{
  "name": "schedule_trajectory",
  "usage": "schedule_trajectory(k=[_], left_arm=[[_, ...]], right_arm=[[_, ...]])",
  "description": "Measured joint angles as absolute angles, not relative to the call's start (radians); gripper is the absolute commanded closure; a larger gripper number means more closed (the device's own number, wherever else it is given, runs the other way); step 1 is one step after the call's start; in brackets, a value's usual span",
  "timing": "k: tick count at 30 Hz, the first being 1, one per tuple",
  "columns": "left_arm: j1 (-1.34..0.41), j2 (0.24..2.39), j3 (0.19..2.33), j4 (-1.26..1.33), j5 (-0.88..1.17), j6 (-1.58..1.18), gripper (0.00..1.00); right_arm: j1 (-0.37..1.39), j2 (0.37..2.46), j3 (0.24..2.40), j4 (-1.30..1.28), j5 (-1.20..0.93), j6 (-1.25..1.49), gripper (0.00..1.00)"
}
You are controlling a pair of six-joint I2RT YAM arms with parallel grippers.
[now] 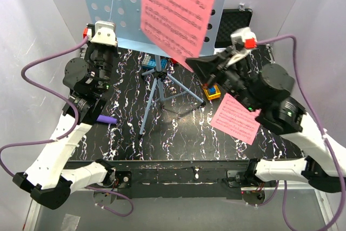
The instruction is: Pack up the instrument practice props
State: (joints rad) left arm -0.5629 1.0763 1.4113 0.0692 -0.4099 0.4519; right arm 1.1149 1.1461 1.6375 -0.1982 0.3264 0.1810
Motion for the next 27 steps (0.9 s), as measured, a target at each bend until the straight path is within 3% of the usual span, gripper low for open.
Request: schedule_trajectory(k=[7, 12, 17, 23, 27], left_arm=[[-0.563, 1.069, 1.386, 0.102, -0.409, 0.447, 1.00], [-0.563, 1.055, 1.340, 0.162, -0.399, 0.443, 1.00], [-0.562, 1.031, 1.272, 0.250, -0.385, 0.438, 0.77], [-0.562, 1.017, 1.240, 0.247, -0.368, 0.421, 0.41], [-0.562, 1.003, 1.236, 0.234, -0.351, 0.408, 0.30]], right_arm=[[1.115, 0.886, 1.448, -0.163, 0.268, 0.164, 0.99], [1.115, 0.751, 1.424, -0.184, 0.267, 0.153, 0.99], [1.115, 0.623, 1.403, -0.211, 0.327, 0.154, 0.99], [1.115, 0.556, 1.346, -0.263, 0.448, 0.154, 0.99], [1.115, 0.545, 1.287, -0.303, 0.534, 0.153, 0.99]])
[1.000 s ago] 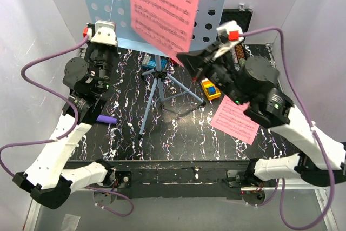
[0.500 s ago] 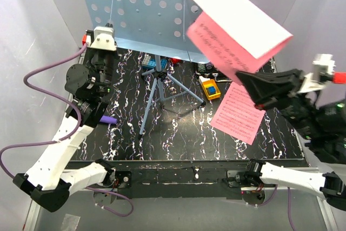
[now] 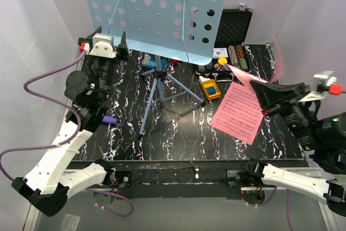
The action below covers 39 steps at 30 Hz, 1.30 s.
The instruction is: Pack up the instrument practice props
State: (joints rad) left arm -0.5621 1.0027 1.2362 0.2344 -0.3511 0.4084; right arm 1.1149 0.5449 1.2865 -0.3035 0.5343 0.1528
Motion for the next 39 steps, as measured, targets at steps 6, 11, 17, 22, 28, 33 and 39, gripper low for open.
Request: schedule_trajectory(k=[6, 11, 17, 22, 28, 33, 39], left_arm=[[-0.562, 0.910, 1.228, 0.179, -0.303, 0.353, 0.28], [-0.562, 0.775, 1.203, 0.106, -0.247, 0.258, 0.27], [-0.562, 0.652, 1.180, -0.006, -0.152, 0.124, 0.27], [-0.562, 0.603, 1.096, -0.075, -0.068, -0.017, 0.27], [-0.562, 0.566, 1.003, -0.131, -0.030, -0.138, 0.27], [-0.562, 0.537, 0.987, -0.142, -0.017, -0.202, 0.27], [-0.562, 0.508, 0.952, -0.136, -0.004, -0.255, 0.27]], right_arm=[[1.115, 0.526, 1.158, -0.385, 0.664, 0.160, 0.99], [1.115, 0.513, 1.065, -0.502, 0.727, 0.243, 0.99], [1.108, 0.482, 0.943, -0.608, 0.752, 0.395, 0.99], [0.960, 0.494, 0.862, -0.644, 0.655, 0.453, 0.99], [0.496, 0.571, 0.892, -0.628, 0.294, 0.505, 0.99], [0.185, 0.749, 1.038, -0.597, -0.036, 0.580, 0.99], [0.097, 1.037, 1.326, -0.592, -0.172, 0.587, 0.99]])
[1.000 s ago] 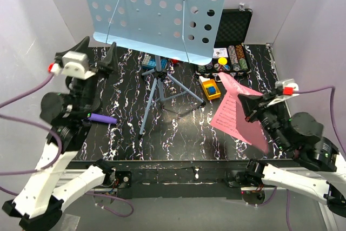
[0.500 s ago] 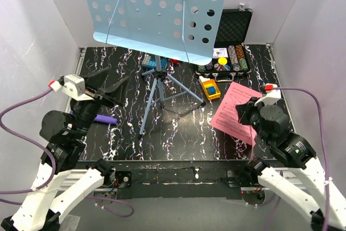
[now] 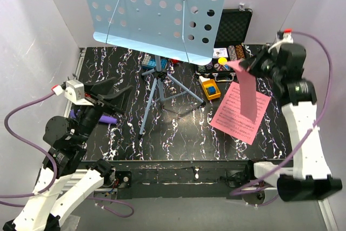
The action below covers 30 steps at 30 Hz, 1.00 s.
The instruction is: Pack up the instrument practice props
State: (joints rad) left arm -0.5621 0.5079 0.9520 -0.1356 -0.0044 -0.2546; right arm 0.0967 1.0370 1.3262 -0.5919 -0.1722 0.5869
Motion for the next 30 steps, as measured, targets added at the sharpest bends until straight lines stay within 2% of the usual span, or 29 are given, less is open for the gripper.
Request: schedule_trajectory(k=[6, 9, 11, 14, 18, 22, 30], left_arm=[[-0.562, 0.506, 0.923, -0.154, 0.015, -0.274, 0.27], [-0.562, 0.498, 0.922, -0.160, 0.017, -0.274, 0.27], [-0.562, 0.482, 0.911, -0.157, 0.017, -0.278, 0.27], [-0.562, 0.453, 0.877, -0.156, 0.020, -0.291, 0.27], [-0.562, 0.450, 0.839, -0.159, 0.038, -0.322, 0.27], [-0.562, 0.462, 0.812, -0.154, 0.057, -0.355, 0.27], [-0.562, 0.491, 0.788, -0.133, 0.084, -0.394, 0.27]], right_arm=[[0.080, 1.352, 1.764, -0.627, -0.186, 0.545, 0.99], [0.080, 1.380, 1.800, -0.600, -0.191, 0.523, 0.99], [0.078, 1.345, 1.700, -0.557, -0.203, 0.516, 0.99], [0.059, 1.259, 1.413, -0.495, -0.247, 0.522, 0.99], [-0.037, 1.222, 1.055, -0.459, -0.316, 0.551, 0.99], [-0.104, 1.185, 0.809, -0.451, -0.330, 0.569, 0.99], [-0.137, 1.014, 0.693, -0.408, -0.310, 0.581, 0.99]])
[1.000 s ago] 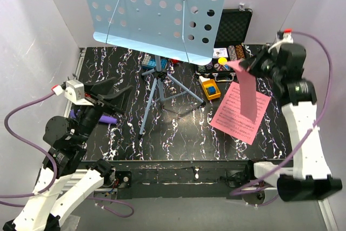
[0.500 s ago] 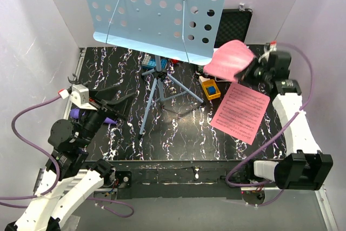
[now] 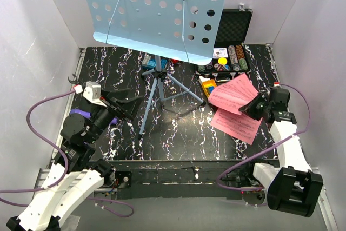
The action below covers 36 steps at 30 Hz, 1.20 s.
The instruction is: Pack up the instrument practice props
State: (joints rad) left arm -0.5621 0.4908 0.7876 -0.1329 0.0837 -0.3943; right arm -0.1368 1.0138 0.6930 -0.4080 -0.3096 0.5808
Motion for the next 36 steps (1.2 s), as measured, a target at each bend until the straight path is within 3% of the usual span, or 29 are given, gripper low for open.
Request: schedule_trajectory(k=[15, 19, 22, 30, 36], left_arm=[[-0.562, 0.476, 0.759, -0.126, 0.093, -0.422, 0.27], [-0.562, 0.477, 0.749, -0.119, 0.097, -0.430, 0.27], [-0.562, 0.477, 0.735, -0.118, 0.102, -0.438, 0.27], [-0.562, 0.472, 0.713, -0.112, 0.117, -0.454, 0.27], [-0.562, 0.470, 0.712, -0.119, 0.117, -0.463, 0.27]], right_arm=[[-0.234, 1.108, 0.646, -0.498, -0.216, 0.588, 0.99], [-0.236, 1.089, 0.648, -0.566, -0.210, 0.582, 0.54], [-0.236, 1.051, 0.648, -0.609, -0.201, 0.575, 0.38], [-0.208, 0.945, 0.720, -0.739, -0.157, 0.575, 0.35], [-0.060, 0.944, 0.801, -0.620, -0.163, 0.624, 0.35]])
